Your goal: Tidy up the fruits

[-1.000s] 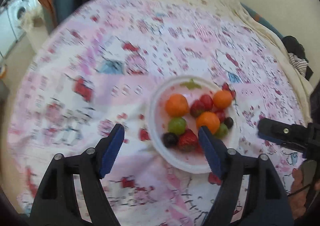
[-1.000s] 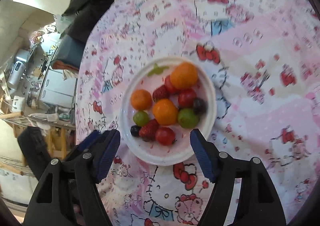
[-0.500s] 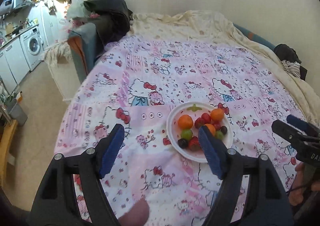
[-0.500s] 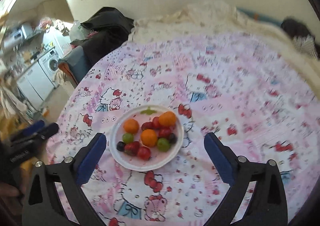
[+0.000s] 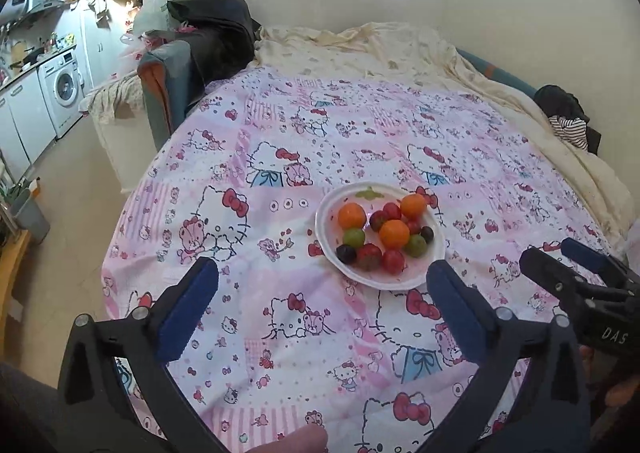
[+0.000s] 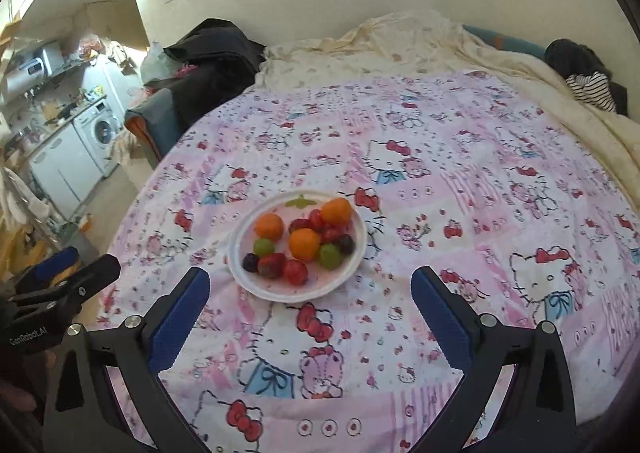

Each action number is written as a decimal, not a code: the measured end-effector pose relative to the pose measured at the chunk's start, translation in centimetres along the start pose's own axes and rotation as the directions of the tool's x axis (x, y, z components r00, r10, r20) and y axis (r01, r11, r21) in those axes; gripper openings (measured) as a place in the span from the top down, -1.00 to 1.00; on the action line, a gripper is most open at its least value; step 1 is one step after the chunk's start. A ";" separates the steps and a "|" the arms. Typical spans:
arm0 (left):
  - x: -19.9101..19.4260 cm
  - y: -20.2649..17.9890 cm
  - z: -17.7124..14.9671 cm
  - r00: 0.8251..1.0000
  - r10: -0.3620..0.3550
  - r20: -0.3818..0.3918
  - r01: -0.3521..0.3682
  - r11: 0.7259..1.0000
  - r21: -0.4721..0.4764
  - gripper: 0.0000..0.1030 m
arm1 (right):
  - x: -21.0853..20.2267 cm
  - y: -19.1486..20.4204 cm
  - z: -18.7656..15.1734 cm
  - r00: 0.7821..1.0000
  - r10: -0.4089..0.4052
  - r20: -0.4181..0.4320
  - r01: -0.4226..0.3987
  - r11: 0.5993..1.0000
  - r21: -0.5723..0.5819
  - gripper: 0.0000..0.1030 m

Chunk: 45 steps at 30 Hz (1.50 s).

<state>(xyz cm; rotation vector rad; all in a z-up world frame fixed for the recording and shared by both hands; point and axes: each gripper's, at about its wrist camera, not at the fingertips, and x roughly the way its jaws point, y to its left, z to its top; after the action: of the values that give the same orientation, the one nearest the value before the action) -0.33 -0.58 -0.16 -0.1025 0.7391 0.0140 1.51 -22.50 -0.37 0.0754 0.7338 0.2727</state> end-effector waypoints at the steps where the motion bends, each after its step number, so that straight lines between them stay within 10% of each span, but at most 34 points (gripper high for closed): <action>1: 0.2 -0.1 -0.1 1.000 -0.002 -0.002 0.002 1.000 0.003 -1.00 | 0.0 0.2 0.0 1.000 -0.006 0.008 0.007 1.000 -0.013 -1.00; 45: 0.2 0.2 0.4 0.999 0.023 0.024 -0.024 1.000 0.013 -1.00 | 0.2 -0.3 0.1 0.999 -0.004 0.036 0.004 1.000 0.013 -1.00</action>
<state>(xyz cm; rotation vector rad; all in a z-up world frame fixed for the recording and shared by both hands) 0.04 -0.32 0.01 -0.0805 0.7167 0.0326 1.80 -22.69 -0.45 0.0909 0.7002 0.2619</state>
